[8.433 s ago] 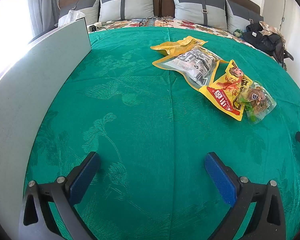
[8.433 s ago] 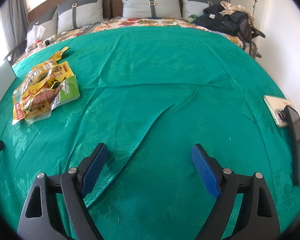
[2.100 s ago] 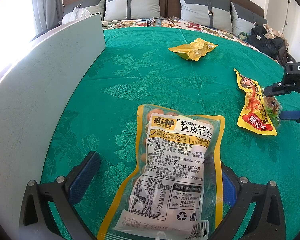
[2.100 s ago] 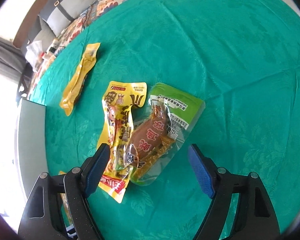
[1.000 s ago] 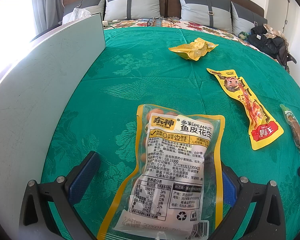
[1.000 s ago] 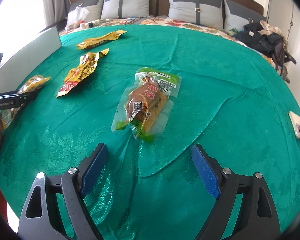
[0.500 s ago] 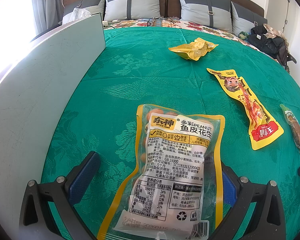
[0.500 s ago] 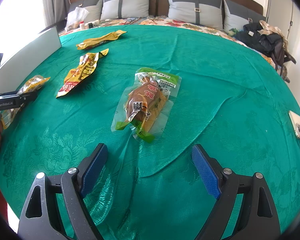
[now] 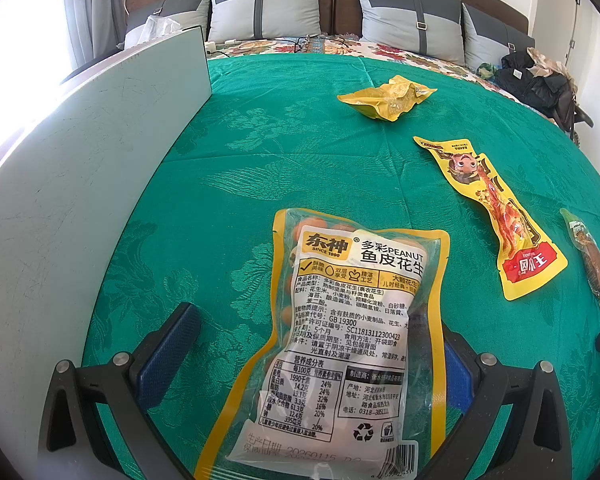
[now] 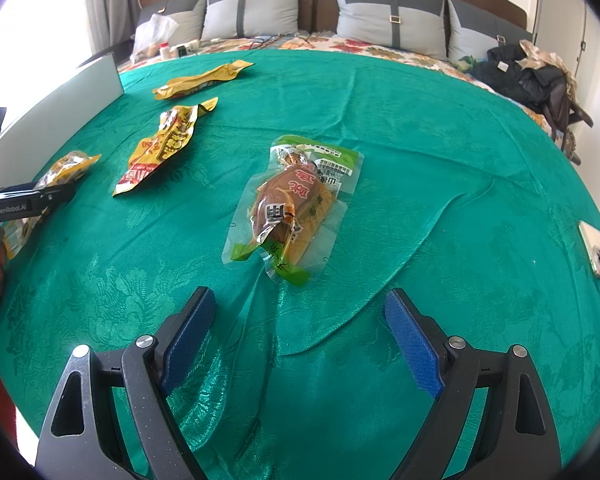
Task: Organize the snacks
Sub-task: 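Hold the peanut bag in the left gripper while the right gripper grasps the green-labelled sausage packet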
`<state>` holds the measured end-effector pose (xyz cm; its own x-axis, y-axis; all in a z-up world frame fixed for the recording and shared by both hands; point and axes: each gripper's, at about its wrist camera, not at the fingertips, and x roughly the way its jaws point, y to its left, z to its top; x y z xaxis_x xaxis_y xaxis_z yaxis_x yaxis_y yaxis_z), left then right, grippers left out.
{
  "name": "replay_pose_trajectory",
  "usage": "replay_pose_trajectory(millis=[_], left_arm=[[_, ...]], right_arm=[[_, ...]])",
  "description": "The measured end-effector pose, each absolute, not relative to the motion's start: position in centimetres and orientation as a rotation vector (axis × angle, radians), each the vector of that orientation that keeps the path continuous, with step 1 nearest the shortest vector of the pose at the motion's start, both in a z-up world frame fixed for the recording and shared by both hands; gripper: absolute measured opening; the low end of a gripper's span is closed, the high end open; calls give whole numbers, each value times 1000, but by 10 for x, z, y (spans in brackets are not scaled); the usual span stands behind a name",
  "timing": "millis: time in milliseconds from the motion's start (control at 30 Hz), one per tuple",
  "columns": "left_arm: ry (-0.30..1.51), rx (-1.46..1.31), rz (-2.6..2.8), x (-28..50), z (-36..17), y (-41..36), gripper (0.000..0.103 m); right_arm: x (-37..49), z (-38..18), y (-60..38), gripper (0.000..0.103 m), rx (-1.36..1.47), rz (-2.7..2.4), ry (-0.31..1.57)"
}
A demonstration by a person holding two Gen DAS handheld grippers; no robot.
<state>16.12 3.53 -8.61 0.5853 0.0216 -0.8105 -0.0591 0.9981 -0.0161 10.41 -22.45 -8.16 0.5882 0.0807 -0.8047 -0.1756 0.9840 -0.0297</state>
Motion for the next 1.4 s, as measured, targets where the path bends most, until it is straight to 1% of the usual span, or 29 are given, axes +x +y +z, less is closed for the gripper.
replay_pose_trajectory(millis=[1400], left_arm=[[945,-43,47,161,-86,35,103]], right_arm=[[104,-81,-227,89,-91,160,925]])
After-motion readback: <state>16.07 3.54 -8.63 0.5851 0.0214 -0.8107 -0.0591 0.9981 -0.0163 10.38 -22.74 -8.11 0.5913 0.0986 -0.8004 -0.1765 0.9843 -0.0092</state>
